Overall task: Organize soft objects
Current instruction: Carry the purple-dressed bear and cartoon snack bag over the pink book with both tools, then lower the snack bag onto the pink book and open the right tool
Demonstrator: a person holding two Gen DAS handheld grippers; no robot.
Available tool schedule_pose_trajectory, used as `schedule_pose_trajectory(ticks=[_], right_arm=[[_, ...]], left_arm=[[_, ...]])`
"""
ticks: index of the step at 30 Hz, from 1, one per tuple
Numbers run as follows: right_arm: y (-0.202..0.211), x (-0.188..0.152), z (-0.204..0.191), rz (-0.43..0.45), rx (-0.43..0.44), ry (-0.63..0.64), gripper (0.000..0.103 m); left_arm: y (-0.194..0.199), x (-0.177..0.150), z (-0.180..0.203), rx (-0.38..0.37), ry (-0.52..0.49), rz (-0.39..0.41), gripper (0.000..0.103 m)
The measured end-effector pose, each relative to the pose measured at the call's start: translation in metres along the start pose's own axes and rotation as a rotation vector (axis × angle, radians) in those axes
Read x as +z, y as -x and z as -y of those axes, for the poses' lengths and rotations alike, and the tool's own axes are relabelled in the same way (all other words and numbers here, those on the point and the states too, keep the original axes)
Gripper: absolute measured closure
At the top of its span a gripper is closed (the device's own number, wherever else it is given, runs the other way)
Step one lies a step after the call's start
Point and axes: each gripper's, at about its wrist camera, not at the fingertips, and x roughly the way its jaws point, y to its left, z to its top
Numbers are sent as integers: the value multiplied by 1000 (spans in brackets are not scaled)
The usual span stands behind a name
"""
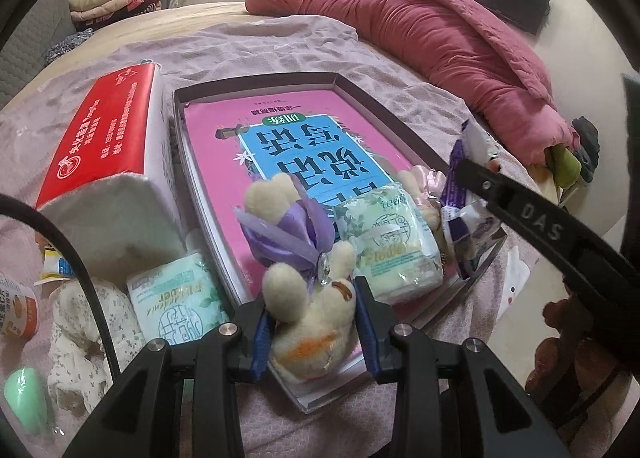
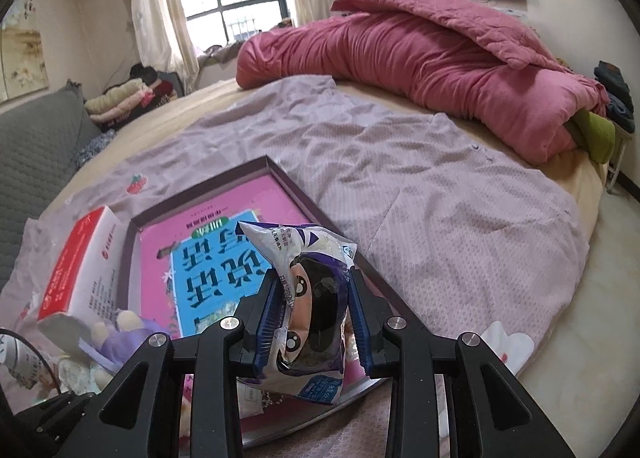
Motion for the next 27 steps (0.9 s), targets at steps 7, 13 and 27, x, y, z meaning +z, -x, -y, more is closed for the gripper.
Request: schedule_pose_trajectory(ticks=[7,13,27], right_arm=[[-10,0,-2,-40,3,8,67],[-14,0,-4,-53,1,15,64],[-2,-1,-4,-1,15,5,45]], left_arm=[[2,0,-3,-14,15,-2,66],[2,0,-4,-15,18,-1,66],[3,0,-6,-17,23,6,66]])
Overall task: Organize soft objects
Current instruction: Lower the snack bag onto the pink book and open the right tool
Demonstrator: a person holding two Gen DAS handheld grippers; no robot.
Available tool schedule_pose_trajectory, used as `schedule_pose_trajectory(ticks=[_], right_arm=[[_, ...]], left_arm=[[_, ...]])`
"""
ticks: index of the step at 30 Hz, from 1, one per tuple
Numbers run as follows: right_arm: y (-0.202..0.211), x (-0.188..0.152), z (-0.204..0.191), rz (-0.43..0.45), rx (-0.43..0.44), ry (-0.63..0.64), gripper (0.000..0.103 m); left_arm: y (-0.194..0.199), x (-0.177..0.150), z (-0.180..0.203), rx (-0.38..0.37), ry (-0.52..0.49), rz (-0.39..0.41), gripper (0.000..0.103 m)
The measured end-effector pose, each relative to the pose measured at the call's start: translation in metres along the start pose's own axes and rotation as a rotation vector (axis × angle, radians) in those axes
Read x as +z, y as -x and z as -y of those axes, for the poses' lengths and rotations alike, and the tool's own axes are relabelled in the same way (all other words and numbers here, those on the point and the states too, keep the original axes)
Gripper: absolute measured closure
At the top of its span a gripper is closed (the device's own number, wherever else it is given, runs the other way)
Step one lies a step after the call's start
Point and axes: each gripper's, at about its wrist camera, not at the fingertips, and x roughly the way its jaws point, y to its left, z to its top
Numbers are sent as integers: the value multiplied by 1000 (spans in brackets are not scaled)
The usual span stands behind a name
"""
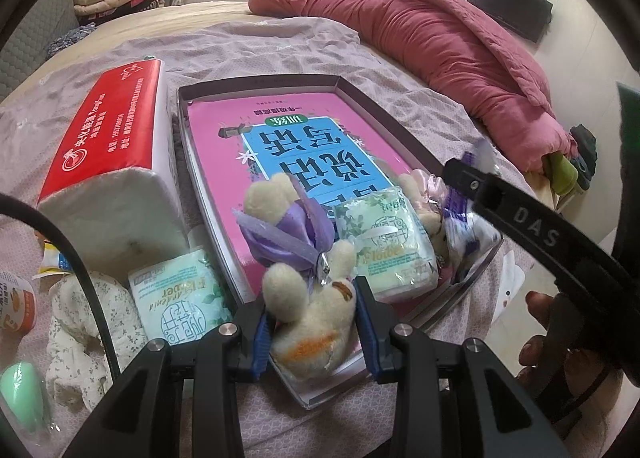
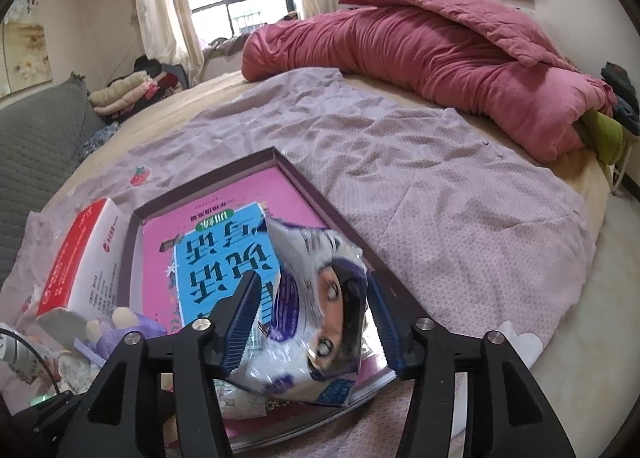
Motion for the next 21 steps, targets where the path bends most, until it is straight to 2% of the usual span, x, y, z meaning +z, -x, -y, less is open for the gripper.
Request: schedule_pose_trajectory(ticks=[4,7,14,21], right_arm=[[7,1,6,34,6,-31,43],[14,1,14,68,8,-70,35],[26,0,34,117,-11,-167,33],[27,-1,48,121,-21,-233,31]], left_arm=[[0,1,0,-4,8,1,66],[-1,3,1,-1,10,-1,66],[-4,2,2,-39,16,-20,64],[-4,0,2,-66,31,-27,63]])
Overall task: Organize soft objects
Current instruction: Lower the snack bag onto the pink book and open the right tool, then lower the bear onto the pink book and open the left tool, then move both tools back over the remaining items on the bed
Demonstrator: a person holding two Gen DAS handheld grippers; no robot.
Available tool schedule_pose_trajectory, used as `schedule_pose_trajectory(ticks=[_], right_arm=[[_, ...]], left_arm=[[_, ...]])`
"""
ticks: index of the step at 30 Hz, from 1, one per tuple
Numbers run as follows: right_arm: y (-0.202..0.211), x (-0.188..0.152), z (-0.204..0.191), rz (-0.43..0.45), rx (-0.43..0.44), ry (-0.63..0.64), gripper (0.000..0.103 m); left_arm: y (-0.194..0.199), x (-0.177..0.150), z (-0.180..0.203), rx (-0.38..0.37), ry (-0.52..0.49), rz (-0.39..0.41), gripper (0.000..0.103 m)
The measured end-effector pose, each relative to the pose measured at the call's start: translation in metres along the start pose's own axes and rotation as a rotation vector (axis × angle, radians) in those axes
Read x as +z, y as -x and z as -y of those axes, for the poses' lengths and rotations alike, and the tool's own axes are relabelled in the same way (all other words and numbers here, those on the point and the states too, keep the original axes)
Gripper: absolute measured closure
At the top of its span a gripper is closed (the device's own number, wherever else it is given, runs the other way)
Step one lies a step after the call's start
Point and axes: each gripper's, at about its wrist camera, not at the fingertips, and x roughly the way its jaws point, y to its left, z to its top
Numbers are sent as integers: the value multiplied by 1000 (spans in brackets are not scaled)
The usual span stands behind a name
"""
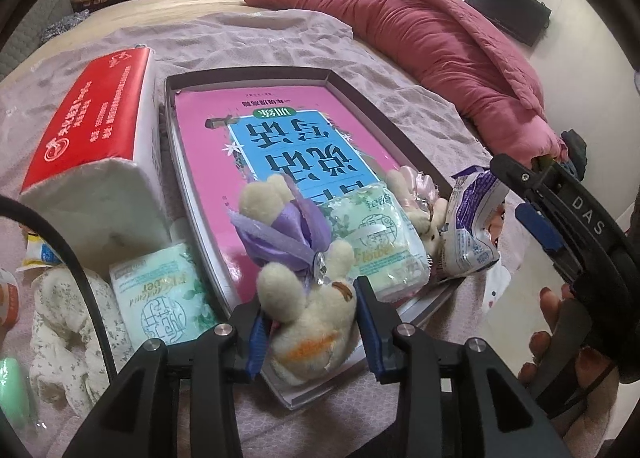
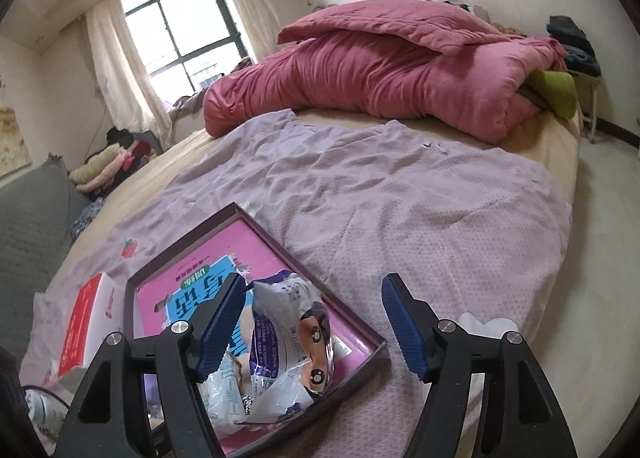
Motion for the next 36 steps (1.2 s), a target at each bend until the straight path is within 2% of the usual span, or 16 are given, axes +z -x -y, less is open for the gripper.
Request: schedule_pose_trajectory(ticks=[7,11,18,25,36], right_arm=[[0,0,-2,2,1,9,31],[0,0,-2,5,1,8,31],[5,1,2,26,-15,-14,31],[18,6,13,99,-78,-44,30],[19,4,3,99,-86,2,30]], left_arm=[[4,-1,-5,-46,29,3,59],[8,0,-6,-55,40,17,49],[16,1,-13,-59,57,34,48],[29,1,-12,-71,44,61,48],[43,-6,-16,-98,34,65,47]])
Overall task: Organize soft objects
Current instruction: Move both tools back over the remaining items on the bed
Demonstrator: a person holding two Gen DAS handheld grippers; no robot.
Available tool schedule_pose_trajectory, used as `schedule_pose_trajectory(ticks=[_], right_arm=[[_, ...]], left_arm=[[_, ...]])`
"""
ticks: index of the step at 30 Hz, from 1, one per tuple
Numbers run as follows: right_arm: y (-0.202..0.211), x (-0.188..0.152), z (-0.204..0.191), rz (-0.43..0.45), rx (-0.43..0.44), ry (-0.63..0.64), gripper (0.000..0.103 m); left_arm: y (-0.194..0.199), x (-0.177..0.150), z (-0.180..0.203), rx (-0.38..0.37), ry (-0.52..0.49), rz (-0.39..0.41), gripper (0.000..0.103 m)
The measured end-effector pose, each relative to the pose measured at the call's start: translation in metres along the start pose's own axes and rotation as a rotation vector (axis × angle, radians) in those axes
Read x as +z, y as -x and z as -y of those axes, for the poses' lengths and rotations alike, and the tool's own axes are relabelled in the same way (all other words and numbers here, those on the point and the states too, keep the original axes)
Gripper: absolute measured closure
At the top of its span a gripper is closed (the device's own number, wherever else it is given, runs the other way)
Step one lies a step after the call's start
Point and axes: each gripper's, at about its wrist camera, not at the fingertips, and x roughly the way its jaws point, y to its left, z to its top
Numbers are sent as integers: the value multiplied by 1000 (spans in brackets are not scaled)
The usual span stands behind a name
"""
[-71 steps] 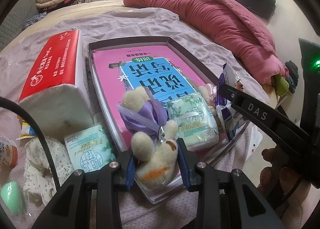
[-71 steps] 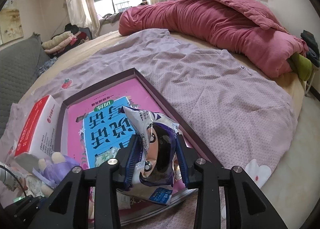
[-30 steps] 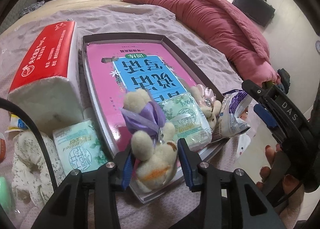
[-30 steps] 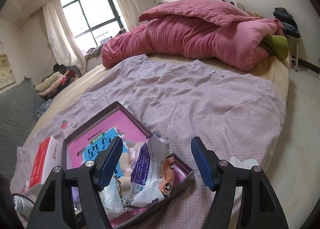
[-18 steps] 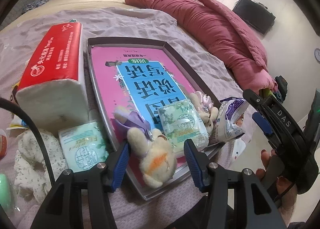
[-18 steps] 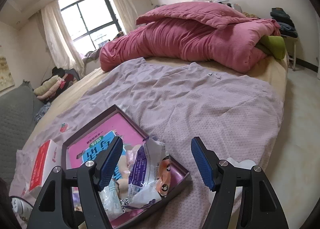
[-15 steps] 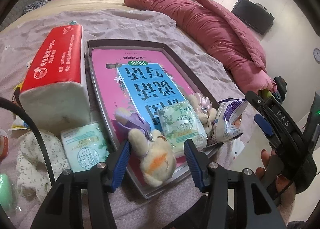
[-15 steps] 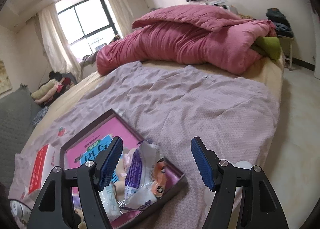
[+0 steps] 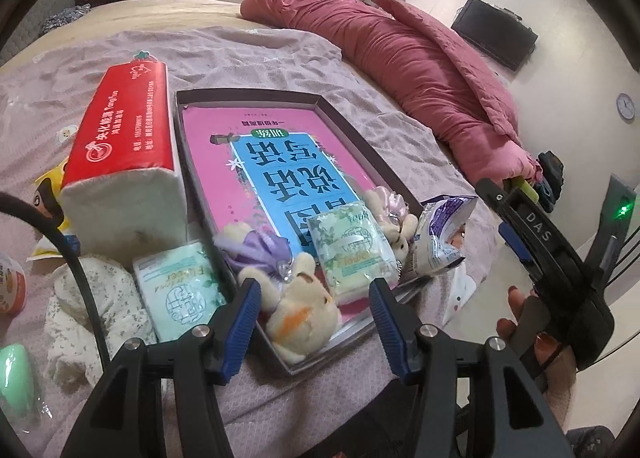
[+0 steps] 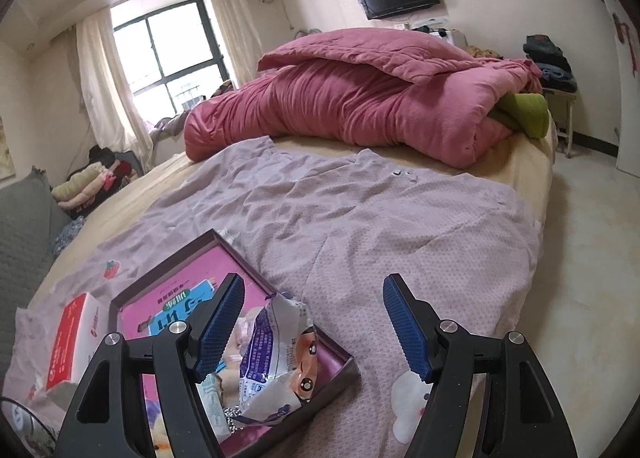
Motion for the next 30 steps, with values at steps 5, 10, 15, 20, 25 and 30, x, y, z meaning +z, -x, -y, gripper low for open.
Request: schedule_pose_trajectory(ticks=[5,10,15,20,25,30], right_arm=[[2,-1,-5,8,2,21,30],[8,-2,-14,29,4,70,30],[15,-4,-27,47,1,137,30],[17,-6,-32,49,-1,164,30],[18,-8,-35,36,-20,181,30],[20,-9,-36,34,-22,187,30]], left_arm=[[10,1,-1,0,1,20,47],[21,1,0,7,-2,31,47],[30,-2,2,59,-25,40,47],[40,-4,-1,81,-23,49,46],[48,-9,-4,75,-8,50,46],[57,-10,-11,77,6,58,46]])
